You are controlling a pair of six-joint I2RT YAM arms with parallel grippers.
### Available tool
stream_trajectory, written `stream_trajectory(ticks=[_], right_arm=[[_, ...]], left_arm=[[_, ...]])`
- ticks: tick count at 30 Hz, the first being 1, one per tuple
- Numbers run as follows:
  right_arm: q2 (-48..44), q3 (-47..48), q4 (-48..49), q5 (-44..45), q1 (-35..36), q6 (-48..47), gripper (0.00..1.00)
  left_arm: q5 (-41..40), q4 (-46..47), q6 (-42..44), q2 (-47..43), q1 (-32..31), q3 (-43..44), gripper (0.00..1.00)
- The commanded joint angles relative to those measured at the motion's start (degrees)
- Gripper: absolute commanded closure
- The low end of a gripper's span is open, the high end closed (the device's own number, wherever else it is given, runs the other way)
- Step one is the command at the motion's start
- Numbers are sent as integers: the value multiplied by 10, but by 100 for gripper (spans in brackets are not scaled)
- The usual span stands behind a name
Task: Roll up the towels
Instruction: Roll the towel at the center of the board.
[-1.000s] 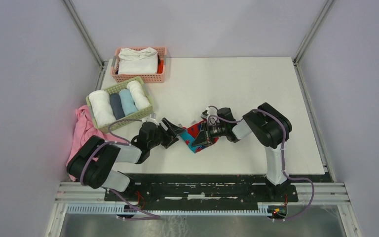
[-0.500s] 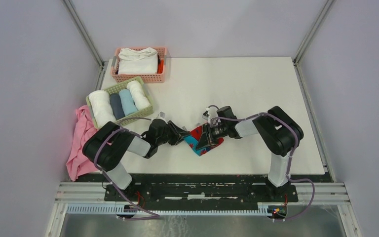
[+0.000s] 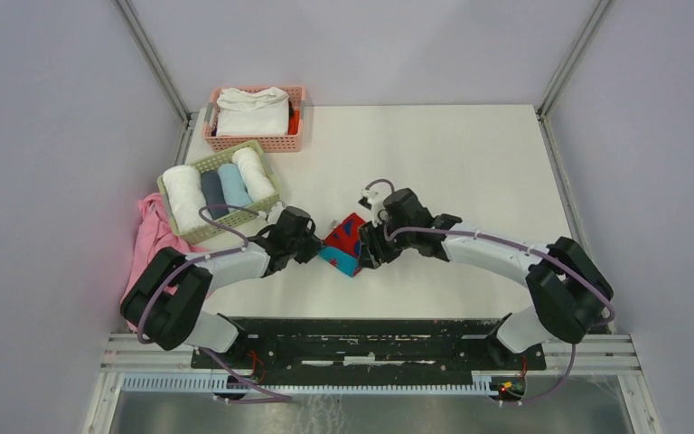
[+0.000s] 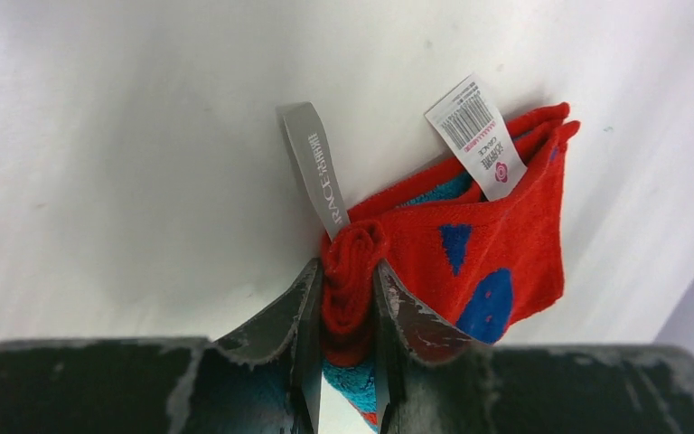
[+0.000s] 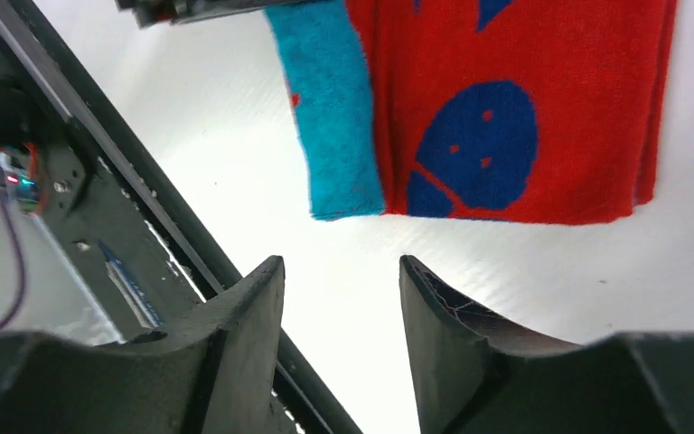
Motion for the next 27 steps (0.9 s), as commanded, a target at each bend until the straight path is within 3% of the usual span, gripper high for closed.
stream_trajectory(ticks=[1,5,18,23,27], right_arm=[[-32,11,19,198,104,-67,42],[-9,17,66,273,164,-104,34],[111,64,153,412,262,-195,33],[150,85,106,410,265,-189,38],[163,83,55,403,268,-164,48]], left_arm=[[-91,-132,13,-32,-3,6,75],[-109,-165,9,-44,-4,8,75],[-105,-177,-1,-56,-4,2,73],[-104,-173,-12,-55,-4,-3,73],[-105,-174,-31,-58,-5,-10,72]])
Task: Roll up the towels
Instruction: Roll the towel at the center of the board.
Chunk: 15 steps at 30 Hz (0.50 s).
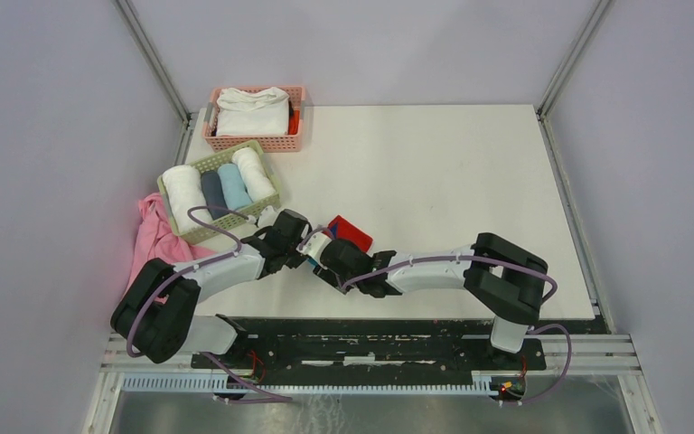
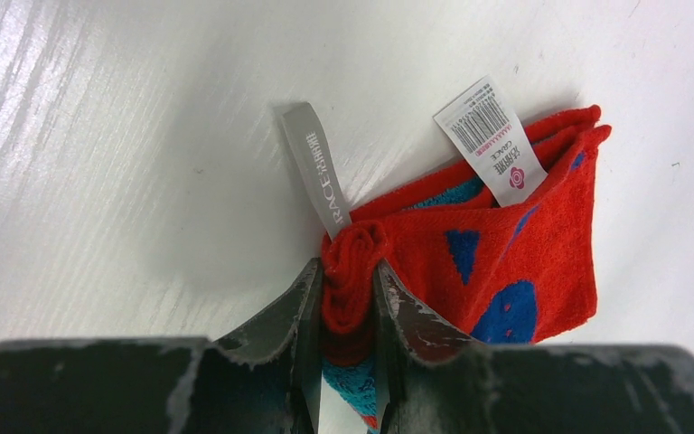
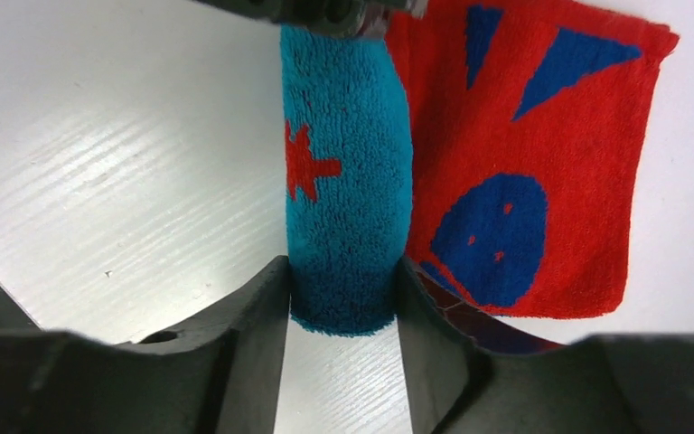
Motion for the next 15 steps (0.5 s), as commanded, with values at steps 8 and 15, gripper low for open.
stream_trajectory(ticks=[8,15], right_arm=[[16,-1,-114,8,3,58,79],[-10,-51,-71,-140,-42,65,100]], left_arm=[[-31,-57,-84,-19,-2,-34,66],[-42,-45,-118,-100,0,-71,45]])
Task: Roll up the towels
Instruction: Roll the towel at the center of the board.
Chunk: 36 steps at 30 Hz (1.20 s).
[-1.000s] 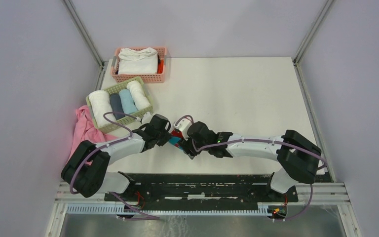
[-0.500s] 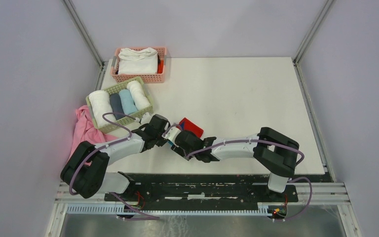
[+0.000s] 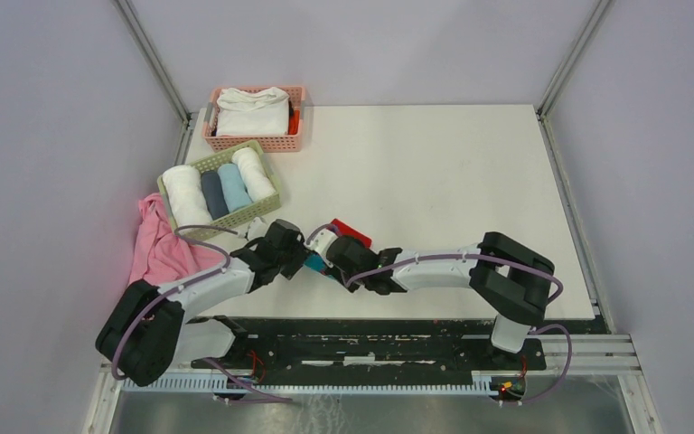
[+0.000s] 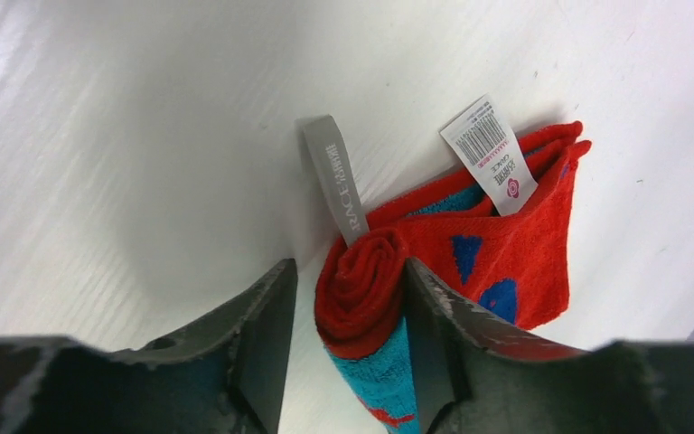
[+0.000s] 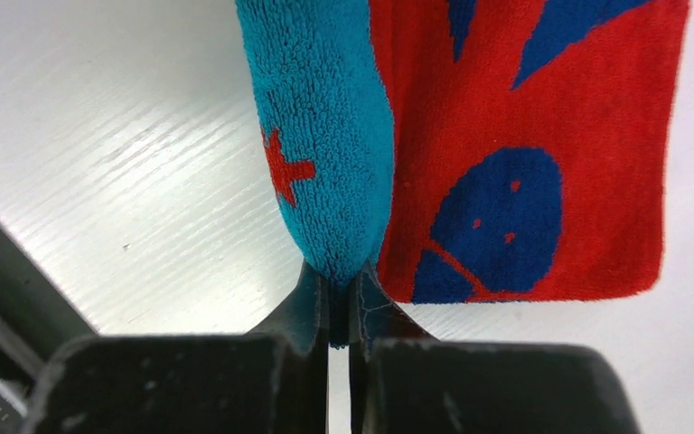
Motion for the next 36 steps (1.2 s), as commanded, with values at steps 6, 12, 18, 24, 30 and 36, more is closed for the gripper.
stream_trajectory(ticks=[6,12,18,24,30,36], right_arm=[[10,-73,37,-357,-143,63,100],[76,-88,122,-538,-241,154,100],[136,-99,212,-633,-300,251,99],[189,-79,209,-670,-332,297,97],[217,-43,134,-668,-342,283,96],[210,-11,50,-645,-343,247,95]], left_arm=[[-29,-14,-11,-126,3,-47,15],[16,47,21,-192,4,-89,11],[59,157,25,-208,5,-145,11],[101,251,36,-138,16,-141,12],[138,321,24,-53,29,-128,14],[150,344,6,11,30,-121,19]])
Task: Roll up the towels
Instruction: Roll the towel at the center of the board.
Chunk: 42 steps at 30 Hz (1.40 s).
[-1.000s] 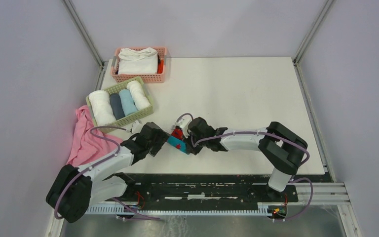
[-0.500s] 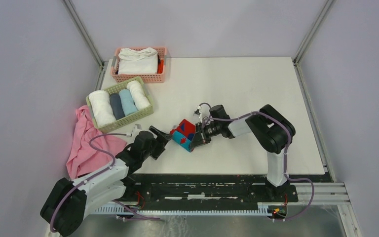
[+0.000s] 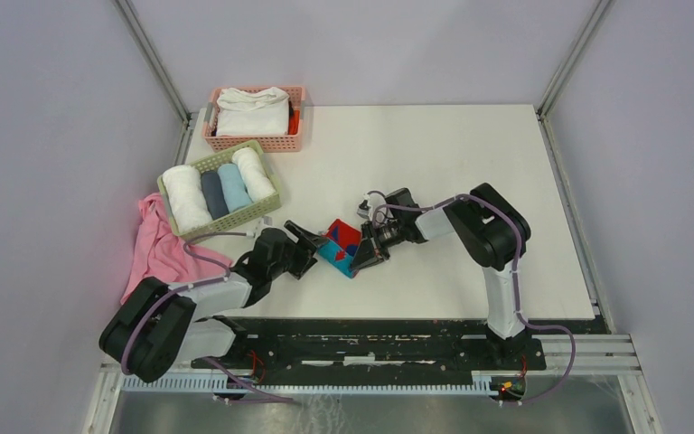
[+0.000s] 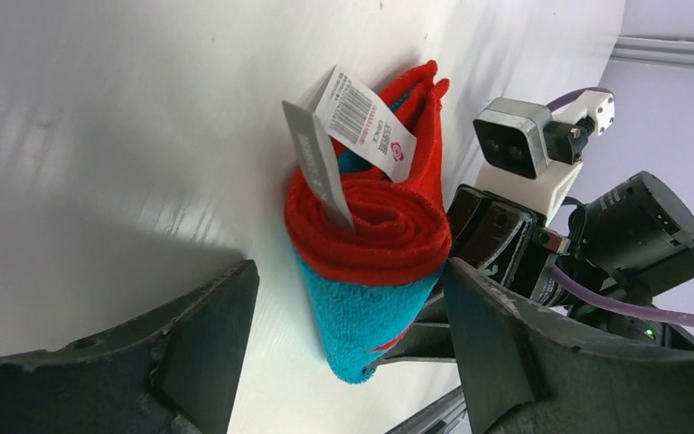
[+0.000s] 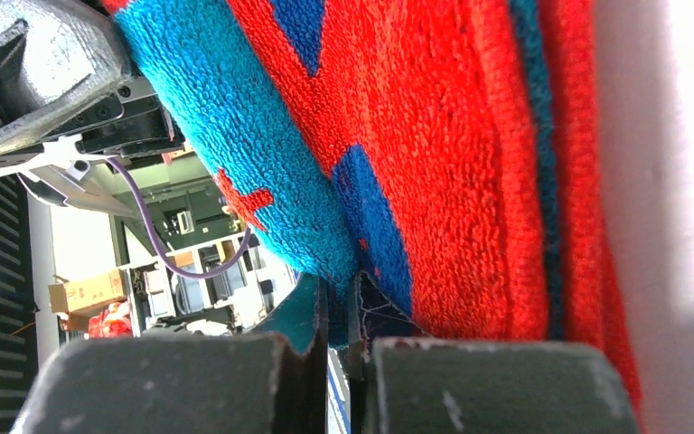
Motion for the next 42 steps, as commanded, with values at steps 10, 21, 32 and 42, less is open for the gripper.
stream_trajectory(ticks=[10,21,32,42], right_arm=[[-58,33,-217,158,7,-132,69],[-260,34,-293,551,152,-297,40],[-255,55,-242,796,282,-429,36],[-261,60,-225,770,301,-462,32]], left_arm=[[-46,-87,-49,50,8,8,46],[-54,-163,-19,86,9,59,48],[-45,-179,15,110,9,91,47],[-39,-182,32,117,10,102,47]])
